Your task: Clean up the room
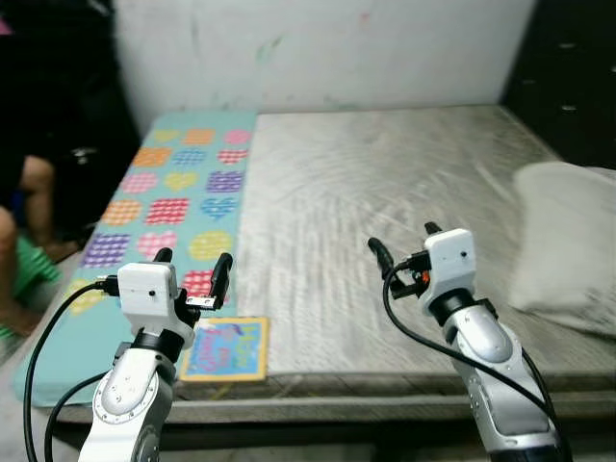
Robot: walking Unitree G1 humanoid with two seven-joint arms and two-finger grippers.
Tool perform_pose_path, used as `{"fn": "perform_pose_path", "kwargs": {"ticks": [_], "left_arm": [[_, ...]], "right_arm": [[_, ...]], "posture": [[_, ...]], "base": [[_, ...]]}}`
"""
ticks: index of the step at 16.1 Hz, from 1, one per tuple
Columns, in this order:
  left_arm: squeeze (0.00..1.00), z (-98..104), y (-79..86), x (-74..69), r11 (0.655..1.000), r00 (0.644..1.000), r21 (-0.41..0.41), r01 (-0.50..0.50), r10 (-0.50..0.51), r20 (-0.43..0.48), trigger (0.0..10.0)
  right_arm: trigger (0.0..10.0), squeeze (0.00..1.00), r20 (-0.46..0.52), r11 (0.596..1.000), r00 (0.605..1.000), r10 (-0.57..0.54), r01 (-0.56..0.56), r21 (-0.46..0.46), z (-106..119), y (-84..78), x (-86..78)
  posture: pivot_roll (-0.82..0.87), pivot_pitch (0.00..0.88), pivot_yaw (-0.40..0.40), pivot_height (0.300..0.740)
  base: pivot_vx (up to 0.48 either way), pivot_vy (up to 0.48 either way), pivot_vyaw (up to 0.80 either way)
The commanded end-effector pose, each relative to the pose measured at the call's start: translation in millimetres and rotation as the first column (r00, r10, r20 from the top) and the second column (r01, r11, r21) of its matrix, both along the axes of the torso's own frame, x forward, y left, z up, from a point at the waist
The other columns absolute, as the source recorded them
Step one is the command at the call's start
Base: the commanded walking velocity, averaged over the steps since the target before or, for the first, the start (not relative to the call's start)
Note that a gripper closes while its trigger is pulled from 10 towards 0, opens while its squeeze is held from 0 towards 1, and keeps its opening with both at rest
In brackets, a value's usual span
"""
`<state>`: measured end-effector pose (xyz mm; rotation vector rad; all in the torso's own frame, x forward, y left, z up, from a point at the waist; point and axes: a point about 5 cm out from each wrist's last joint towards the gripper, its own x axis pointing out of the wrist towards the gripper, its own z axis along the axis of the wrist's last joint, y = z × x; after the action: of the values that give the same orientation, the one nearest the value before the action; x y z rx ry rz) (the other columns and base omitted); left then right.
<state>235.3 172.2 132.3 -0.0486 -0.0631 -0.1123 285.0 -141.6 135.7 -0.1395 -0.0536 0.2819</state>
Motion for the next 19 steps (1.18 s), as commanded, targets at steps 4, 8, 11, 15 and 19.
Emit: {"fn": "perform_pose_path", "kwargs": {"ticks": [4, 8, 11, 15, 19], "left_arm": [[0.0, -2, 3.5, 4.9, 1.0, 1.0, 0.028, -0.008, 0.008, -0.002, 10.0], [0.0, -6, 9.0, 23.7, 0.992, 0.997, 0.095, -0.082, 0.082, 0.002, 10.0], [0.0, -3, 11.5, 32.3, 0.989, 0.994, 0.102, -0.106, 0.103, 0.032, 10.0], [0.0, 5, 14.1, 42.2, 0.984, 0.992, 0.134, -0.114, 0.105, 0.072, 10.0], [0.0, 9, 24.4, 42.5, 0.978, 0.981, 0.111, -0.177, 0.165, 0.105, 10.0]], "right_arm": [[10.0, 0.0, 0.027, 1.0, 1.0, 0.007, -0.008, 0.012, 2, 5.8, 6.1], [10.0, 0.0, 0.066, 1.0, 0.998, -0.021, 0.02, 0.018, 9, 3.0, 16.3], [10.0, 0.0, 0.082, 0.999, 0.996, -0.042, 0.04, 0.02, 10, -1.8, 21.2], [10.0, 0.0, 0.103, 0.999, 0.994, -0.046, 0.043, 0.029, 8, -3.3, 25.9], [10.0, 0.0, 0.096, 1.0, 0.995, -0.018, 0.02, -0.02, 4, -5.5, 26.8]], "posture": [[-0.16, 0.0, 0.039, 0.74], [-0.17, 0.0, 0.053, 0.74], [-0.18, 0.0, 0.076, 0.74], [-0.19, 0.0, 0.12, 0.74], [-0.18, 0.0, 0.064, 0.74]], "base": [[0.397, 0.0, 0.0], [0.0, 0.0, 0.0], [0.0, 0.0, 0.0], [0.0, 0.0, 0.0], [0.0, 0.0, 0.0]]}}
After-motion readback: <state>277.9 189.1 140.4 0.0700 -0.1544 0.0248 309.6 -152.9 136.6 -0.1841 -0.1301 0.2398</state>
